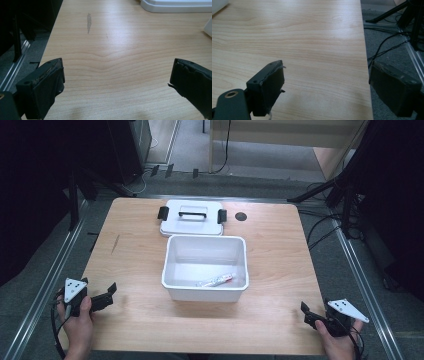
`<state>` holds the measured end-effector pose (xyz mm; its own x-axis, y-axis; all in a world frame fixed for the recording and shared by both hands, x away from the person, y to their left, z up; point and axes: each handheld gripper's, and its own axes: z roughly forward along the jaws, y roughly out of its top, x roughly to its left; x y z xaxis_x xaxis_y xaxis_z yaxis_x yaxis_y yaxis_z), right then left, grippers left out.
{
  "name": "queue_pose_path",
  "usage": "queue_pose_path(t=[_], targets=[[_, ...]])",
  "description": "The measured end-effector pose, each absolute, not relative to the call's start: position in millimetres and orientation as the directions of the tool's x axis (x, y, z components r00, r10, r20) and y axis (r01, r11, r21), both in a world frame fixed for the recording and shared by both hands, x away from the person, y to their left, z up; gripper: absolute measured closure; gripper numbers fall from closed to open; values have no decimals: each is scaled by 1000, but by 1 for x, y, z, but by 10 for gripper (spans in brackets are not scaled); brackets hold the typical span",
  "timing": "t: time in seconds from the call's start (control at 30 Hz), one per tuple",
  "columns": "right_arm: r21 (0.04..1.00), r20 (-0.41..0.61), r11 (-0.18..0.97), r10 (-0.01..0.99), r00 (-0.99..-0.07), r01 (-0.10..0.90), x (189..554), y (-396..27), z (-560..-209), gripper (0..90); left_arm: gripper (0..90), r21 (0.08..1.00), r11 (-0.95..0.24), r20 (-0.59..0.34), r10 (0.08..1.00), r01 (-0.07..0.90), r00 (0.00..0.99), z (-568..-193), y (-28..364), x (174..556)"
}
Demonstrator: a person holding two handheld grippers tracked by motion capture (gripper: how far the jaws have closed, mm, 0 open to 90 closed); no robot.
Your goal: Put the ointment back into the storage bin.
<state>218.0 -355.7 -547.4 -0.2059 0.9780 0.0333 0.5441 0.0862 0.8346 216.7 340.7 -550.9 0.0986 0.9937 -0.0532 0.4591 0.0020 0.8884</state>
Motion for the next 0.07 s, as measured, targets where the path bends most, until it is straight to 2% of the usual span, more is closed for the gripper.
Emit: queue_pose_path(t=[0.07], targets=[[835,45,79,977,-210,545,218,-357,-547,138,0,884,1,-53,994,467,98,-551,340,217]])
